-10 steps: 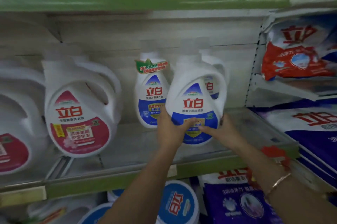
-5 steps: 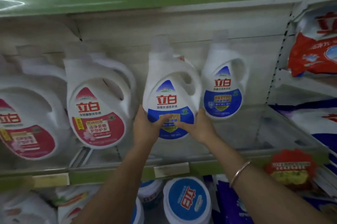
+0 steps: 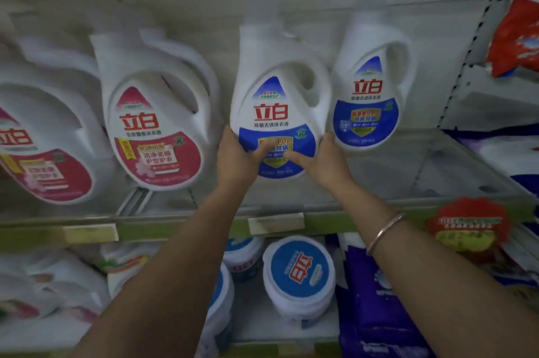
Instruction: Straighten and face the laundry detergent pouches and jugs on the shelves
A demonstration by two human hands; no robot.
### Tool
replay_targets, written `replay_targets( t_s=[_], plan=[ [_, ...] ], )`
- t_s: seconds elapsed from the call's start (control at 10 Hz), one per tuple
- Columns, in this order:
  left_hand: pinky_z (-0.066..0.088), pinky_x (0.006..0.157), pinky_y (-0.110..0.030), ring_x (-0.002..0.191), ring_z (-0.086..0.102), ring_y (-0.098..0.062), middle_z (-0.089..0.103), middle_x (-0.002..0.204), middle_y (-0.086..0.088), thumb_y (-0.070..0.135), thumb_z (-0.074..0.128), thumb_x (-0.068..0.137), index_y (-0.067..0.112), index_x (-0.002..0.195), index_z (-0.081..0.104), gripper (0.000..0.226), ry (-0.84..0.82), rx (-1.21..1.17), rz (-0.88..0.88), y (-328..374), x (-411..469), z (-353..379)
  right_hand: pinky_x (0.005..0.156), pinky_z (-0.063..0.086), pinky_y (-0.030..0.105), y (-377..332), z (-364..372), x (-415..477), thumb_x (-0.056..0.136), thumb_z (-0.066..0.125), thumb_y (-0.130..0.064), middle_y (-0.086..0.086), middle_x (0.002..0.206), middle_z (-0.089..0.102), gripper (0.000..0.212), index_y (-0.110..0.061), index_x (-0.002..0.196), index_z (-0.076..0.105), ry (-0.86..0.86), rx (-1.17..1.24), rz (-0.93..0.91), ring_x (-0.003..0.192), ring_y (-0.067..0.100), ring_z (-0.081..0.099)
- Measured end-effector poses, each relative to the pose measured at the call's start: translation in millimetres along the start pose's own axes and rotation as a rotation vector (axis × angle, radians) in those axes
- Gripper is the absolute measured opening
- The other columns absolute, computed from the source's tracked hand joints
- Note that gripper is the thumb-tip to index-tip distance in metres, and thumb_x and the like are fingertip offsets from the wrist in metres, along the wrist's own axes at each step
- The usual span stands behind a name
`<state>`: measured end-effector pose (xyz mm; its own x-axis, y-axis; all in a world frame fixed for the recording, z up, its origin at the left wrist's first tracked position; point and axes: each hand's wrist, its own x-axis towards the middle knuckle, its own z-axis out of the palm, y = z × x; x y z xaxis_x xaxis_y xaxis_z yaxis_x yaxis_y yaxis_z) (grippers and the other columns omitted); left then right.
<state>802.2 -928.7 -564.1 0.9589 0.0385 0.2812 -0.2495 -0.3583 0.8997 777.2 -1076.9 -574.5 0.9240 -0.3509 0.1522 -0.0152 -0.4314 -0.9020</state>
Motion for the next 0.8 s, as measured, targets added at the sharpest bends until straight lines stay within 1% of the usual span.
replay_targets(
  t_s=[0.1,0.2,0.3,0.4,0.5,0.6,0.7,0.8],
  plan=[
    [0.041,0.069,-0.014,0.106,0.059,-0.015,0.060,0.123,-0.001,0.030,0.070,0.082,0.011,0.125,0.047,0.052,-0.070,0.170,-0.094,-6.1,-16.4,-3.3,0.072,0.045,0.020,4.9,4.4,-4.4,0.078,0.073,-0.034,0.004,0.124,0.058,0.060,-0.008,0.123,0.042,0.009,-0.110,0.000,0.107,0.016,0.059],
    [0.036,0.078,-0.020,0.116,0.054,-0.018,0.057,0.130,-0.005,0.032,0.062,0.088,0.011,0.128,0.048,0.048,-0.104,0.277,-0.143,-20.8,-38.7,-10.3,0.078,0.038,0.025,16.7,11.6,-18.4,0.085,0.063,-0.039,0.002,0.127,0.059,0.054,-0.016,0.130,0.045,-0.036,-0.291,0.009,0.115,0.022,0.056],
    [0.038,0.087,-0.021,0.121,0.051,-0.018,0.055,0.134,-0.006,0.026,0.058,0.090,0.011,0.134,0.045,0.049,-0.089,0.311,-0.046,-28.5,-57.3,-14.4,0.080,0.041,0.030,26.1,19.3,-37.6,0.088,0.056,-0.044,0.009,0.126,0.055,0.054,-0.012,0.129,0.042,0.036,-0.360,-0.028,0.116,0.026,0.052],
    [0.040,0.096,-0.029,0.123,0.050,-0.024,0.053,0.135,-0.010,0.025,0.054,0.092,0.009,0.137,0.043,0.049,-0.148,0.409,0.013,-32.9,-63.7,-11.1,0.086,0.041,0.033,23.4,30.0,-47.3,0.090,0.055,-0.041,0.014,0.130,0.049,0.059,-0.004,0.132,0.037,0.069,-0.510,-0.058,0.121,0.028,0.046],
    [0.041,0.092,-0.034,0.118,0.052,-0.029,0.054,0.130,-0.014,0.026,0.047,0.095,0.008,0.133,0.044,0.043,-0.215,0.547,0.012,-30.2,-63.5,-7.6,0.099,0.040,0.037,16.4,38.6,-49.6,0.089,0.056,-0.038,0.016,0.138,0.043,0.070,0.000,0.140,0.026,0.039,-0.581,-0.014,0.127,0.029,0.042],
    [0.042,0.090,-0.037,0.114,0.053,-0.032,0.054,0.127,-0.015,0.024,0.045,0.096,0.006,0.127,0.047,0.036,-0.327,0.592,-0.043,-14.9,-69.1,-8.3,0.110,0.032,0.038,-0.3,37.4,-60.3,0.090,0.055,-0.037,0.017,0.146,0.033,0.076,-0.002,0.146,0.016,-0.070,-0.655,0.053,0.133,0.030,0.034],
    [0.043,0.089,-0.037,0.112,0.054,-0.033,0.057,0.124,-0.017,0.020,0.046,0.093,0.005,0.121,0.051,0.032,-0.370,0.586,-0.090,10.1,-73.6,-20.9,0.113,0.024,0.039,-25.0,29.8,-78.1,0.093,0.049,-0.038,0.017,0.150,0.024,0.074,-0.007,0.148,0.010,-0.216,-0.731,0.026,0.136,0.032,0.027],
    [0.040,0.098,-0.036,0.123,0.049,-0.032,0.050,0.137,-0.016,0.017,0.044,0.095,0.007,0.135,0.043,0.041,-0.401,0.620,-0.170,42.5,-77.8,-44.9,0.115,0.020,0.041,-55.7,17.7,-91.8,0.094,0.048,-0.037,0.014,0.153,0.017,0.073,-0.012,0.149,0.008,-0.300,-0.728,0.061,0.140,0.032,0.018]
  ],
)
